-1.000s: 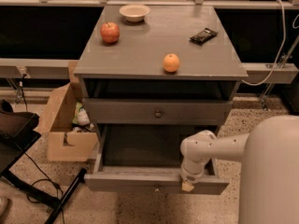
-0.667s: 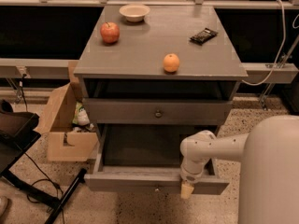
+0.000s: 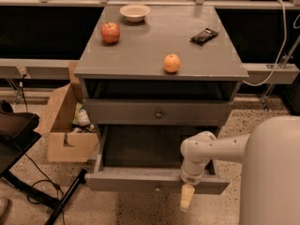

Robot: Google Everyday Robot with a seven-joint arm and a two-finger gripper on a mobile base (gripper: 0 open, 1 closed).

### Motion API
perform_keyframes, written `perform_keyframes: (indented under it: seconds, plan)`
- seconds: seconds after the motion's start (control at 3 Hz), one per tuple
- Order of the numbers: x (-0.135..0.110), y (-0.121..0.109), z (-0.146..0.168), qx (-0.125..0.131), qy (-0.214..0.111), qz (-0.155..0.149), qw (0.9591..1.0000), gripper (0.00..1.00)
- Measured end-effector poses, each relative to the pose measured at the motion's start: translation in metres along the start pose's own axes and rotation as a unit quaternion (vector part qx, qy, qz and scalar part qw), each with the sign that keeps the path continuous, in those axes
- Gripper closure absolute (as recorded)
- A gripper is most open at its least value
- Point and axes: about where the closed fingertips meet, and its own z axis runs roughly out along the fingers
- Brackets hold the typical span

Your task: Open middle drawer

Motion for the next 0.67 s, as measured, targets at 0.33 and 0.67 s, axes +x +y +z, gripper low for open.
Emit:
perform_keyframes:
  seconds: [0.33, 0.67]
  plan:
    - [0.010, -0.008, -0.022, 0.012, -0.007, 0.009, 0.9999, 0.00]
    - [0.050, -0.005, -0.092, 0.034, -0.035, 0.004, 0.9988, 0.00]
